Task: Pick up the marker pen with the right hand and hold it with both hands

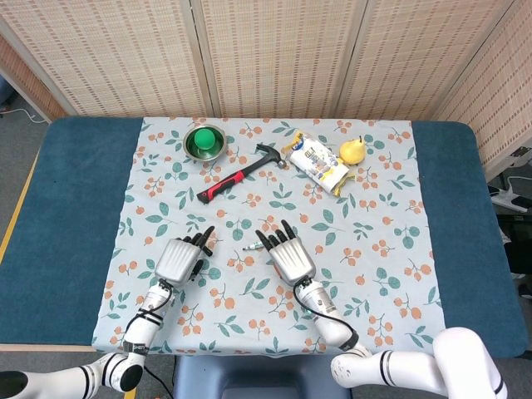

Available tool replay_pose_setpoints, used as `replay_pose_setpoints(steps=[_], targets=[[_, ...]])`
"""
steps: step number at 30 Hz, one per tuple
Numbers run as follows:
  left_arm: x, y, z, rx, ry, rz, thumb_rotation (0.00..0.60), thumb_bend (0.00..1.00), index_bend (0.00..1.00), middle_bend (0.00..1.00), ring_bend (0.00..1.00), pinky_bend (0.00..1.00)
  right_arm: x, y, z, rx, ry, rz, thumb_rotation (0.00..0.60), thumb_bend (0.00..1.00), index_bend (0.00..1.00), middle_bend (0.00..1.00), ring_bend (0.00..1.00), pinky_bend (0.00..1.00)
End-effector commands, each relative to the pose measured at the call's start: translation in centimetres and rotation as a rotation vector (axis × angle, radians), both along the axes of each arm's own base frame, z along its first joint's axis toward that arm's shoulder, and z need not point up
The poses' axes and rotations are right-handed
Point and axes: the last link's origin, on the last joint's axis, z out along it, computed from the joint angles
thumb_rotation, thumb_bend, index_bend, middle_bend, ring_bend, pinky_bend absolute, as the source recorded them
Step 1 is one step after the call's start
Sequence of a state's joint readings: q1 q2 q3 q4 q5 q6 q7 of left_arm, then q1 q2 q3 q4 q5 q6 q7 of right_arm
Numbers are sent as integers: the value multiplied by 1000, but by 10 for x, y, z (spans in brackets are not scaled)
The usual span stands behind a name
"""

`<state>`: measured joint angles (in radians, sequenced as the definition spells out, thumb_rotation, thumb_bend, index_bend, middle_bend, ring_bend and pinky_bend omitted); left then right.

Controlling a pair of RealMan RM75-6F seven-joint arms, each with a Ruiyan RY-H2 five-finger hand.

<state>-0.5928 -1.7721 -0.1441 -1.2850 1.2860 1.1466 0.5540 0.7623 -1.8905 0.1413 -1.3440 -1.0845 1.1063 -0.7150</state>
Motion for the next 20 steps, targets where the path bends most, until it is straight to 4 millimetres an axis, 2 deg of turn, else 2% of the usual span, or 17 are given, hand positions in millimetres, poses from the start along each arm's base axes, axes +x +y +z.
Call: replay_pose_setpoints(steps=[1,4,6,8,11,15,17,20], targets=[[1,-9,25,18,-67,-2,600,399,44,241,405,645,-9,6,29,-17,-11,-16,600,318,0,183,100,4],[-15,-32,63,30,-170,15,600,399,28,179,244,583,-31,27,79,-45,-21,-49,600,274,0,84,19,0],[-39,-56,91,7,-247,55,600,400,8,102,92,457,-57,50,121,-90,-26,-78,600,258,0,16,0,0],[-69,-81,116,-15,-306,113,600,400,0,19,2,293,-88,76,158,-160,-34,-107,600,252,0,0,0,0],[-106,-108,143,8,-361,170,600,401,0,0,0,165,-136,113,201,-285,12,-136,600,239,0,0,0,0],[-137,-120,170,94,-316,161,600,401,0,0,0,83,-185,144,240,-440,40,-176,600,216,0,0,0,0],[-139,-119,181,140,-340,158,600,396,0,0,0,71,-200,147,250,-449,24,-220,600,208,0,0,0,0],[-141,-119,185,158,-311,146,600,396,0,0,0,70,-199,143,265,-475,-22,-239,600,205,0,0,0,0]])
